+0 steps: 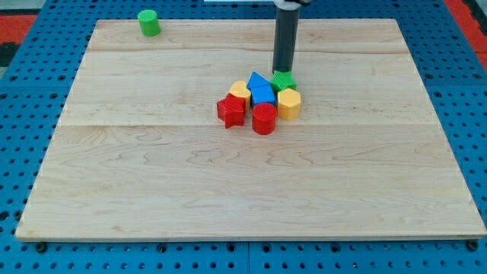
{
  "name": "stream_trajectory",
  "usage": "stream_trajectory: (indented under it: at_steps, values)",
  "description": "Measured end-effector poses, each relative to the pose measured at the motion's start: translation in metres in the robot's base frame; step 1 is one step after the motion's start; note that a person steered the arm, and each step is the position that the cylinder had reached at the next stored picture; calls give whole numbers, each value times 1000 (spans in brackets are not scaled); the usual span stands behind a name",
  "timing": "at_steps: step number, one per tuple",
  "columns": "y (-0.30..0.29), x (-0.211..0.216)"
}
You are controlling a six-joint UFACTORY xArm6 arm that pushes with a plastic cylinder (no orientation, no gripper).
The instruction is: Push the green circle towards the group of the blocks
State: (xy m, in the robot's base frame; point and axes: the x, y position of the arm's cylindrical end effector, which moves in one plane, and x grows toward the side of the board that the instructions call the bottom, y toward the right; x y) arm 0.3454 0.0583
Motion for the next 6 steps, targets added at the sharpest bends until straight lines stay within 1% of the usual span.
stream_trajectory:
  at_steps: [1,2,3,4,5,6]
  values:
    - [-14,-31]
    - [-6,-98]
    - [-45,-152]
    - [-68,-153]
    - [-176,-141]
    - [-232,-44]
